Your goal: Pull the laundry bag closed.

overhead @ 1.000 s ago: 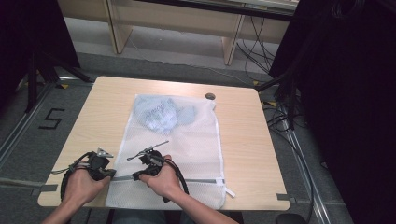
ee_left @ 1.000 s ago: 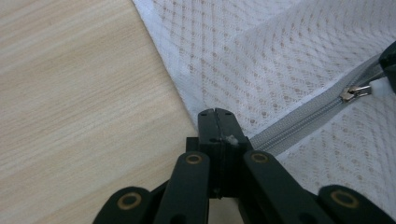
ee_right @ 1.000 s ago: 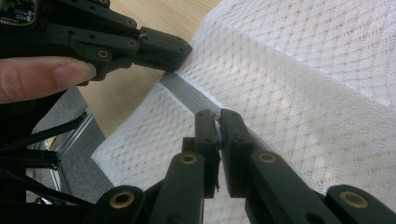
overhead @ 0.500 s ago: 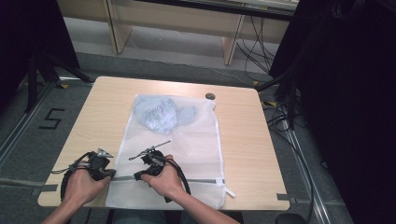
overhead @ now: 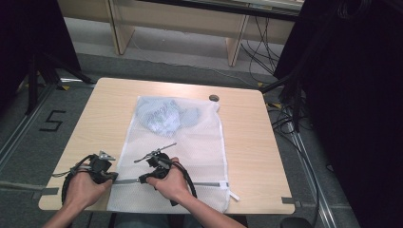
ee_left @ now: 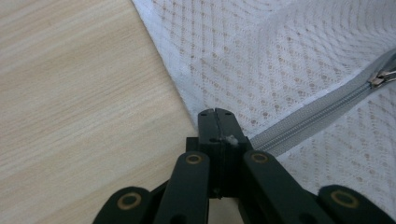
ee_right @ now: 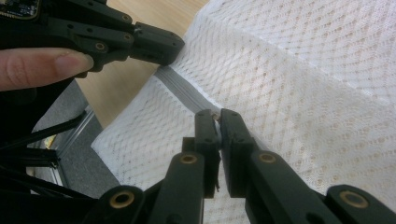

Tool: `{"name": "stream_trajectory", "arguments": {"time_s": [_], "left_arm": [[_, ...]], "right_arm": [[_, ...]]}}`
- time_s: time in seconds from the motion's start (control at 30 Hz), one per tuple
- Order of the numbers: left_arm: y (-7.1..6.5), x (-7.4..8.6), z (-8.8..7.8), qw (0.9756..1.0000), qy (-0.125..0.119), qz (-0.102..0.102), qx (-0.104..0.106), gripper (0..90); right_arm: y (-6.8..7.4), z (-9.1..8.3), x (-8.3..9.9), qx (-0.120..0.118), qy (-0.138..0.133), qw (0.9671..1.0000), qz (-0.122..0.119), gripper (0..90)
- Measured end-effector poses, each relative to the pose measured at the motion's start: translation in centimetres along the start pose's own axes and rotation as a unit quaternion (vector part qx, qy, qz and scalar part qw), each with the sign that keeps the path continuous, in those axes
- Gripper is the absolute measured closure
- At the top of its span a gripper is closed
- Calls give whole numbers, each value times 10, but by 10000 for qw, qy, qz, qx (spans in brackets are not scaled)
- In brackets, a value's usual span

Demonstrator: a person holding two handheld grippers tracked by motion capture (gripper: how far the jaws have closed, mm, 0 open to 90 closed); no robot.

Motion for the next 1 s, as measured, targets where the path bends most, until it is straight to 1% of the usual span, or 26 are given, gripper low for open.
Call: {"name": "stream_trajectory", "arguments": {"time_s": [0.03,0.07,0.1,0.23,0.27,0.33,0.37,0.4,0.43,0.47,0.53,0.57,0.6,0.7,0.73,0.77,0.83,0.87,0.9,0.93,1.0], "left_arm": [[0,0,0,10000,-31,1,-5,900],[0,0,0,10000,-33,0,-5,900],[0,0,1,10000,-38,-1,-4,900],[0,0,1,10000,-38,-1,-1,900],[0,0,1,10000,-39,-5,1,900],[0,-1,1,10000,-53,-12,-7,900],[0,-1,3,9999,-147,-65,-50,900],[0,-1,3,9999,-140,-58,-38,900],[0,-1,1,10000,-46,-4,-26,900],[0,-1,1,10000,-46,-4,-26,900],[0,0,1,10000,-44,-2,-25,900],[0,-1,2,9999,-118,-40,-45,900],[0,-1,3,9999,-142,-62,-41,900],[0,-1,3,9999,-132,-63,-39,900],[0,-1,2,9999,-128,-55,-55,900],[0,0,0,10000,-26,10,-24,900],[0,0,1,10000,-44,-3,-25,900],[0,-1,1,10000,-64,-16,-28,900],[-1,-1,2,9999,-115,-48,-31,900],[0,0,0,10000,-23,13,-26,900],[0,-1,1,10000,-73,-10,-23,900]], "right_arm": [[-2,2,-1,6,-99,9999,-134,869],[-2,1,-1,-11,-86,9999,-136,870],[-1,0,1,21,-22,10000,-15,870],[-2,-2,2,12,20,10000,24,869],[-4,-2,2,38,-4,10000,6,870],[-4,-3,2,19,6,10000,1,869],[-6,-3,2,49,-17,10000,-23,869],[-6,-4,3,29,-6,10000,-8,869],[-6,-4,3,34,32,10000,53,869],[-6,-4,3,34,32,10000,53,869],[-7,-4,3,-2,-30,10000,-44,869],[-7,-4,3,-2,-30,10000,-44,869],[-7,-5,4,11,-4,10000,-15,869],[-8,-6,4,36,7,10000,10,869],[-9,-6,4,63,-37,10000,-45,869],[-9,-7,4,50,16,10000,19,869],[-11,-8,5,54,-21,10000,-32,869],[-10,-8,6,63,4,10000,20,869],[-10,-8,5,44,-26,10000,16,869],[-11,-8,5,47,-40,10000,-20,869],[-11,-9,6,34,-20,10000,2,869]]}}
Point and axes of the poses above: each handheld gripper's, and its own axes: z roughly forward along the jaws, x roughly out of its underside, y roughly to its left, the point moved 8 cm from there along z, roughly forward along the jaws, and after that the axes turned 13 degrees about x, right-handed, at the moved point
